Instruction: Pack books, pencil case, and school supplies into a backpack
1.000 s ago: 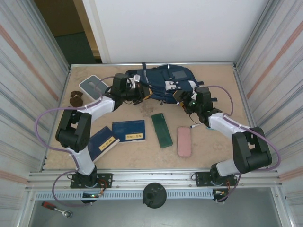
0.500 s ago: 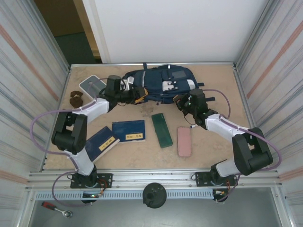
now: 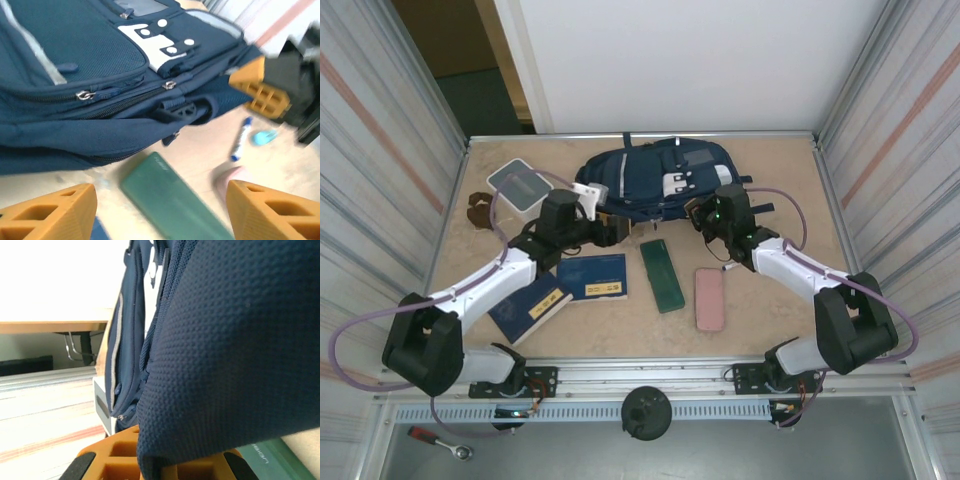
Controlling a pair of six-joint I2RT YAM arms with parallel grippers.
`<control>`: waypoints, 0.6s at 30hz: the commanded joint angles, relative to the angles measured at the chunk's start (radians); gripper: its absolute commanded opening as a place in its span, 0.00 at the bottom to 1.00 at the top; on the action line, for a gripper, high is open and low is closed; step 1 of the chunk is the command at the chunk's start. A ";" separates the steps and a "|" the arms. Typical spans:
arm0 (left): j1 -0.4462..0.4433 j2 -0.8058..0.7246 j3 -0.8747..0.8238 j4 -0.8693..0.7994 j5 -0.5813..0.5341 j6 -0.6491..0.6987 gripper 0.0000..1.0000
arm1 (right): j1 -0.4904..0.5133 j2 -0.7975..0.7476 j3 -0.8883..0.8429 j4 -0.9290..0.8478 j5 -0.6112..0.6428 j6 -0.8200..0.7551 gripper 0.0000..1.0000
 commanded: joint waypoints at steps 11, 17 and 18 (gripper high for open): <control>-0.032 0.207 0.129 0.028 -0.192 0.987 0.70 | -0.040 0.021 0.159 -0.089 -0.143 -0.093 0.00; -0.036 0.301 0.202 0.031 -0.176 1.070 0.64 | -0.042 0.043 0.174 -0.081 -0.174 -0.094 0.00; -0.036 0.314 0.214 0.015 -0.162 1.080 0.58 | -0.043 0.042 0.174 -0.081 -0.177 -0.095 0.00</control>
